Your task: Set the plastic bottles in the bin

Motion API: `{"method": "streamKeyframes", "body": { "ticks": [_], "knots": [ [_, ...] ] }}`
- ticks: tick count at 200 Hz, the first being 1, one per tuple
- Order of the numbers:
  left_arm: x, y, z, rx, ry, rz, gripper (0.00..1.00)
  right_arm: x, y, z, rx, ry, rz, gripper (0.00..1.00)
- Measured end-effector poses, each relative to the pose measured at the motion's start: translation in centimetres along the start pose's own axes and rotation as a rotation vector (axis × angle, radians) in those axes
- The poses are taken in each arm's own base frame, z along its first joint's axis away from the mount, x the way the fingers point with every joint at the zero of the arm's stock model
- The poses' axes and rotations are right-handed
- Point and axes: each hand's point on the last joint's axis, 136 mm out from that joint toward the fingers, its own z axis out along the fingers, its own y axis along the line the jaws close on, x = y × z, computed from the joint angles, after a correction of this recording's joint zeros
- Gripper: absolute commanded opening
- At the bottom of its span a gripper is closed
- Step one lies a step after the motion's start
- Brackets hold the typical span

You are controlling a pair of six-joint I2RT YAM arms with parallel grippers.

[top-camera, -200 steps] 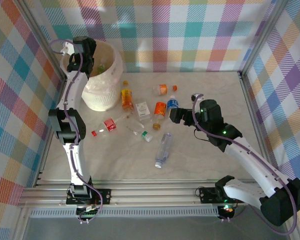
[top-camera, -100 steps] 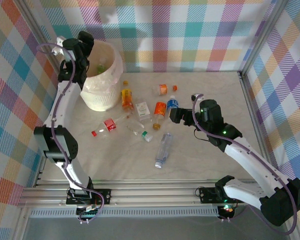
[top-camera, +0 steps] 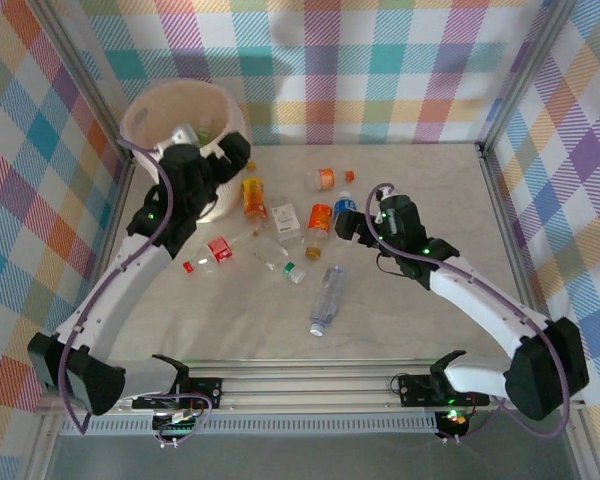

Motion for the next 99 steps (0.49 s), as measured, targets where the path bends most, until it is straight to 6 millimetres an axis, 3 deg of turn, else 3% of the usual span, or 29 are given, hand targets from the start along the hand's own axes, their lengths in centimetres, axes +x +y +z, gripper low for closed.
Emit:
{"method": "streamKeyframes", "body": {
  "ticks": [31, 80, 99],
  "knots": [
    [5.5, 3.0, -1.2, -0.076, 0.161, -0.001, 1.0, 1.2, -1.3, 2.3, 0.055, 0.039, 0.006, 1.0],
    [10.8, 7.7, -3.4, -0.178, 0.269, -0.105, 1.0, 3.5, -3.8, 6.9, 0.099, 0.148, -0.061, 0.97],
    [11.9, 9.3, -4.0, -0.228, 0.286, -0.124, 1.0, 4.2, -4.5, 9.2, 0.125, 0.214, -0.112, 0.94]
  ]
}}
